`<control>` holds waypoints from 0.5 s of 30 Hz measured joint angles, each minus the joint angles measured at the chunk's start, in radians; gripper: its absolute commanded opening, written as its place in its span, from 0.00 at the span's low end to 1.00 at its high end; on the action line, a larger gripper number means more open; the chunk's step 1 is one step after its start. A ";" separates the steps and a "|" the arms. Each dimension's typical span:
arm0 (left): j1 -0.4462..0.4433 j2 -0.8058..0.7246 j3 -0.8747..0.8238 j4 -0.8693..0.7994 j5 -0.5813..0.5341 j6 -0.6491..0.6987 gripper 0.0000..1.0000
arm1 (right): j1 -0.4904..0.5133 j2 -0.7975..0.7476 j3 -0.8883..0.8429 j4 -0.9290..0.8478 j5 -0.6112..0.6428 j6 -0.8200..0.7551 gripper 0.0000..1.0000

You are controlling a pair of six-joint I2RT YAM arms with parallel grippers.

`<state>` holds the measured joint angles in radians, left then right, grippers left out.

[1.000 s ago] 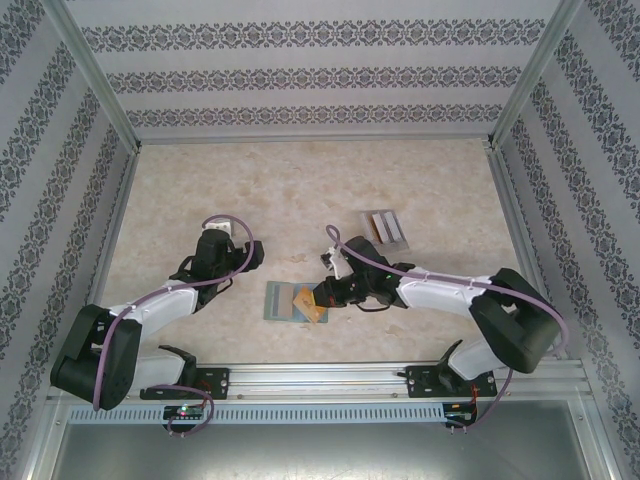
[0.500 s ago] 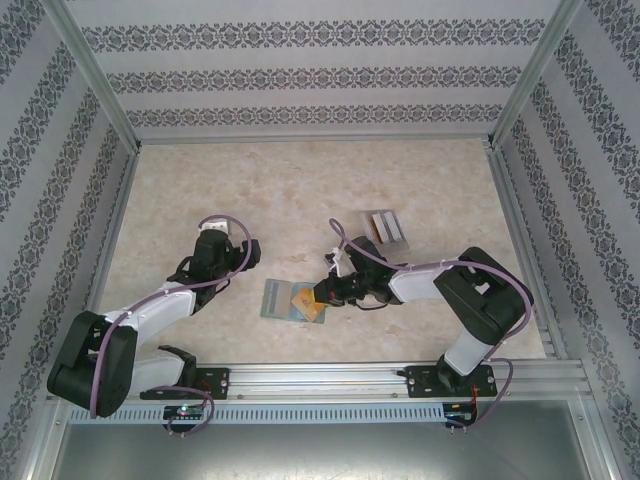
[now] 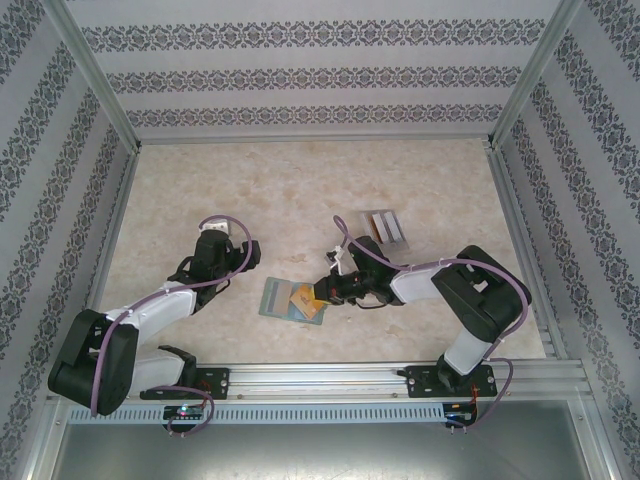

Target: Put the credit cards into the card holder

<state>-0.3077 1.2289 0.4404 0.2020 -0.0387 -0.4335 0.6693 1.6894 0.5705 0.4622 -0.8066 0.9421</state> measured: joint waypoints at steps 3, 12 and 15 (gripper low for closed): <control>0.000 0.001 0.000 -0.004 0.000 0.000 0.90 | 0.000 0.009 0.000 0.008 0.000 0.003 0.08; 0.000 0.001 0.000 -0.008 0.000 0.000 0.90 | 0.000 0.085 0.000 0.088 0.000 0.052 0.08; 0.000 0.001 0.000 -0.008 0.000 0.000 0.90 | 0.000 0.094 0.000 0.116 0.002 0.068 0.09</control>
<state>-0.3077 1.2297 0.4408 0.1944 -0.0383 -0.4332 0.6693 1.7832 0.5709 0.5781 -0.8051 1.0100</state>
